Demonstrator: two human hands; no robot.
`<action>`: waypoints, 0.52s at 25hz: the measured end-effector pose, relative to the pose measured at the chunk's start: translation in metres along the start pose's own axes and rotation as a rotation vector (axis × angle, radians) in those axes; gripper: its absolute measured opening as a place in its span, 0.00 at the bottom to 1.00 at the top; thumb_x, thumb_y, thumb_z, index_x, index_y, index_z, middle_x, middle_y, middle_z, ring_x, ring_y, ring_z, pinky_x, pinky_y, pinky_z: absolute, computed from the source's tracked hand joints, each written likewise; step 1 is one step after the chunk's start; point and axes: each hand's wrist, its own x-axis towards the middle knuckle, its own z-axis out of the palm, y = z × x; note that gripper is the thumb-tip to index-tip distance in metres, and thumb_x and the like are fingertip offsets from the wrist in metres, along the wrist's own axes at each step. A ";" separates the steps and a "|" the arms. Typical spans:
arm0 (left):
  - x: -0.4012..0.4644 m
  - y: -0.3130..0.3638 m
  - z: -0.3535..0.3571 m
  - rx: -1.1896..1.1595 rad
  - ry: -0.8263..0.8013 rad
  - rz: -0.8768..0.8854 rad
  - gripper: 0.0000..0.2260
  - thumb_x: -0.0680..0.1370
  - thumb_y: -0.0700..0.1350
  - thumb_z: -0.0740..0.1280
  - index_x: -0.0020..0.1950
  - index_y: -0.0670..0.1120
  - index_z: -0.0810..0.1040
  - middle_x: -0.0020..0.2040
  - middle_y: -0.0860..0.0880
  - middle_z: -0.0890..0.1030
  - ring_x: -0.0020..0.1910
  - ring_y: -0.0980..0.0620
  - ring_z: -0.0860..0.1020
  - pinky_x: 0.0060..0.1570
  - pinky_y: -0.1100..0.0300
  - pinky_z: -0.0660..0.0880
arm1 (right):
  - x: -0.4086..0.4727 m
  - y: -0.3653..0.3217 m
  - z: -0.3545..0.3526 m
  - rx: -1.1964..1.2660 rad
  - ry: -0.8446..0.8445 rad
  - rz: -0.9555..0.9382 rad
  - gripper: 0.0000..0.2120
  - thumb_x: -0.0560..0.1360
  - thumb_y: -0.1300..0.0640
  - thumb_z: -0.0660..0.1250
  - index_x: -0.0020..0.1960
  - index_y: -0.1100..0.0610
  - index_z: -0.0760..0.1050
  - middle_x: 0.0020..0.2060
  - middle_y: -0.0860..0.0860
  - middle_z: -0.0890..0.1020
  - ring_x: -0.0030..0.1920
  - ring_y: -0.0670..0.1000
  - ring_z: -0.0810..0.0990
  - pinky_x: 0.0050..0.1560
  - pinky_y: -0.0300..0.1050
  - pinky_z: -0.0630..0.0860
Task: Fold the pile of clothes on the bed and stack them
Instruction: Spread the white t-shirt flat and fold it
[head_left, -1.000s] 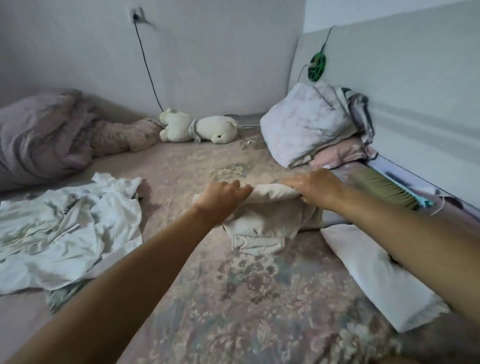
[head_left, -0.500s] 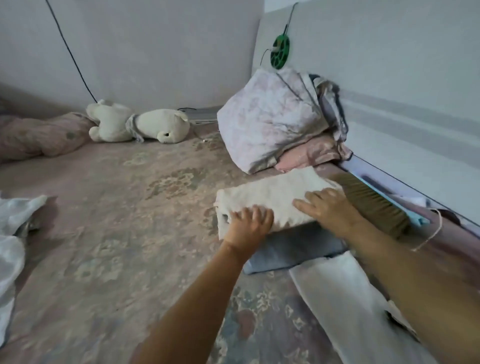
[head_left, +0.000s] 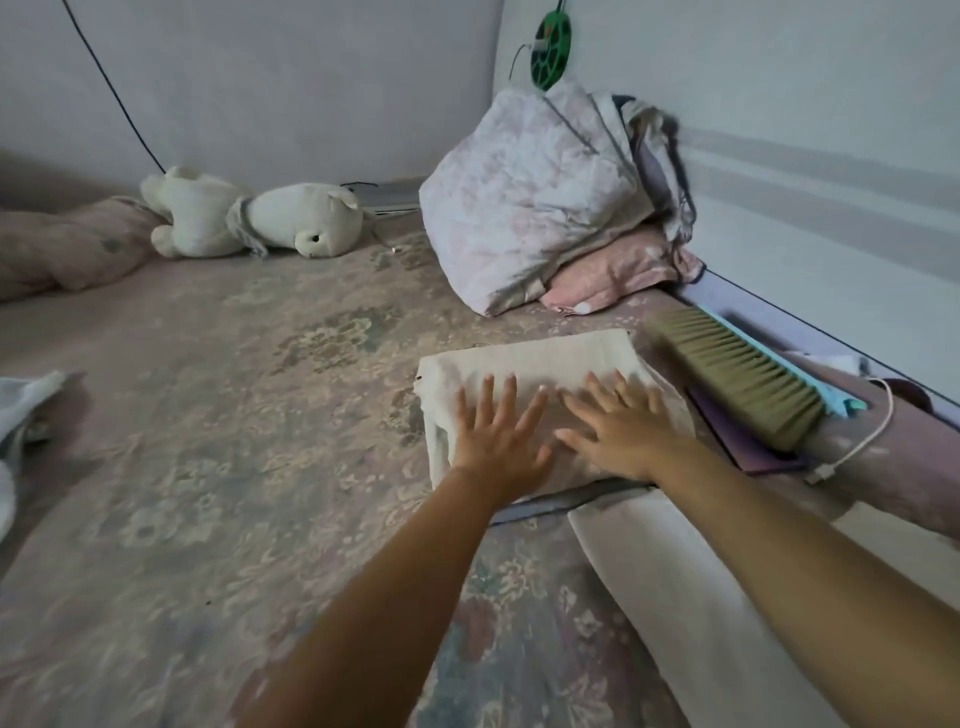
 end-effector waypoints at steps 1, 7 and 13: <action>0.002 0.002 0.017 -0.052 0.012 -0.018 0.36 0.71 0.66 0.35 0.78 0.57 0.43 0.79 0.48 0.41 0.76 0.44 0.38 0.68 0.38 0.31 | 0.003 -0.003 0.018 -0.036 0.013 0.039 0.31 0.75 0.30 0.41 0.75 0.37 0.39 0.77 0.46 0.38 0.76 0.55 0.34 0.72 0.63 0.34; -0.006 -0.002 0.036 -0.158 -0.006 0.010 0.35 0.72 0.65 0.39 0.77 0.55 0.56 0.79 0.49 0.51 0.77 0.45 0.47 0.71 0.41 0.33 | 0.000 -0.010 0.043 -0.112 0.022 0.125 0.28 0.78 0.35 0.40 0.76 0.39 0.38 0.77 0.48 0.39 0.76 0.56 0.38 0.71 0.64 0.36; -0.177 -0.131 0.033 -0.061 0.122 -0.199 0.24 0.78 0.54 0.53 0.70 0.44 0.70 0.71 0.41 0.69 0.71 0.43 0.64 0.69 0.47 0.54 | -0.055 -0.117 0.050 0.012 0.353 -0.328 0.32 0.80 0.41 0.40 0.64 0.55 0.76 0.63 0.58 0.77 0.65 0.58 0.73 0.57 0.63 0.74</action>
